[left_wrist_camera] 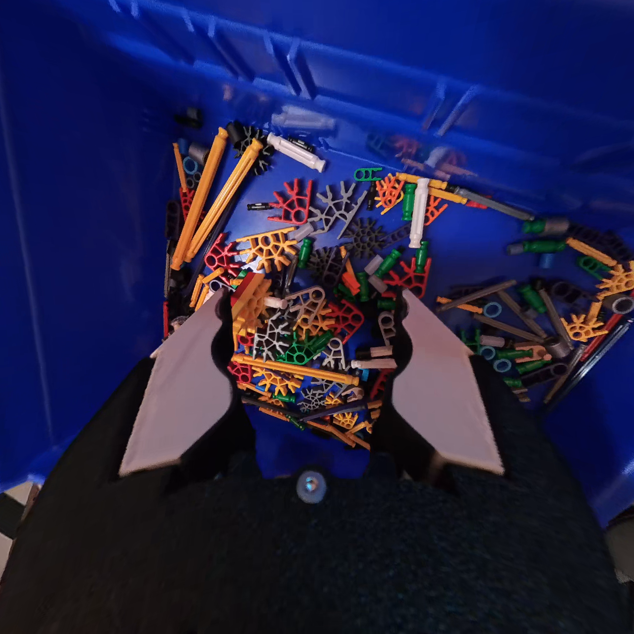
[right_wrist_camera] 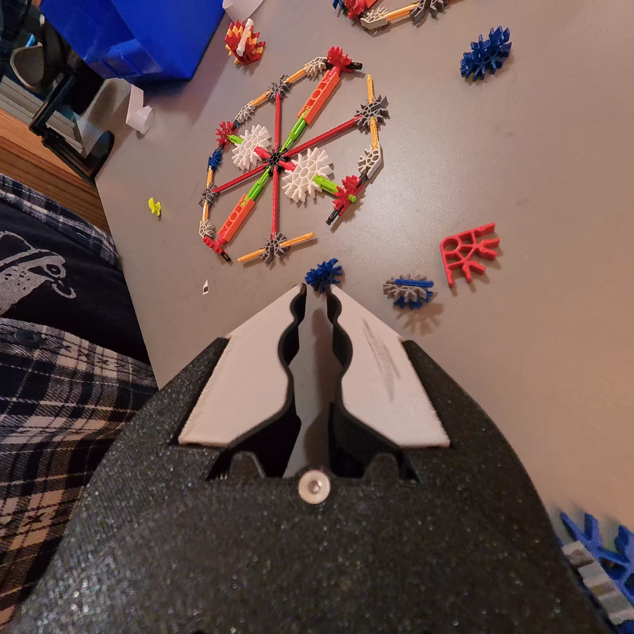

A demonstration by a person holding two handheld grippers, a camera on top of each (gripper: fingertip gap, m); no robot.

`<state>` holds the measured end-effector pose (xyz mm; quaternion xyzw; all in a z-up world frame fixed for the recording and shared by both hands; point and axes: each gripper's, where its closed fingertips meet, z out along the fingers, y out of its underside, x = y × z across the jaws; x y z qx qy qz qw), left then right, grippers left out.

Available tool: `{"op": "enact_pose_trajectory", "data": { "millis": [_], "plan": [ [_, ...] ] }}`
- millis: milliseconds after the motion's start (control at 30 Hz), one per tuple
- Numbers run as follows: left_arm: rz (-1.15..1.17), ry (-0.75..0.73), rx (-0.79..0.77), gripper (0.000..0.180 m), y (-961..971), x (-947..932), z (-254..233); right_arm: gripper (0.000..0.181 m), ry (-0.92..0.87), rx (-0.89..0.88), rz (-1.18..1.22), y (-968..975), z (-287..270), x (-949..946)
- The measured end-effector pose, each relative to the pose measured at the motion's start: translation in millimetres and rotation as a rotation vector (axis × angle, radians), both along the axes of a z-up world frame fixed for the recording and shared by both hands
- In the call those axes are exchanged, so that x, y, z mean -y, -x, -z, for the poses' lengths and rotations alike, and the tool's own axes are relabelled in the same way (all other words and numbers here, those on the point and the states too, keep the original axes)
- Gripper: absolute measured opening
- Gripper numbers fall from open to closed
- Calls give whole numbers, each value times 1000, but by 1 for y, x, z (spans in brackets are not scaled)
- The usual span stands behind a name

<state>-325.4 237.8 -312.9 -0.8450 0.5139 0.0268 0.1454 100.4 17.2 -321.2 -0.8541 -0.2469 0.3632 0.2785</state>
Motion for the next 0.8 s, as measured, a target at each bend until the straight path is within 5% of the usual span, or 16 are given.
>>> {"op": "enact_pose_trajectory", "data": {
  "millis": [367, 800],
  "plan": [
    [18, -61, 154, 92, -27, 22, -48, 11, -2, 3, -2, 0, 0, 0],
    [326, -127, 393, 92, -151, 107, -114, 29, -103, -16, 1, 0, -12, 1]
  ]
}}
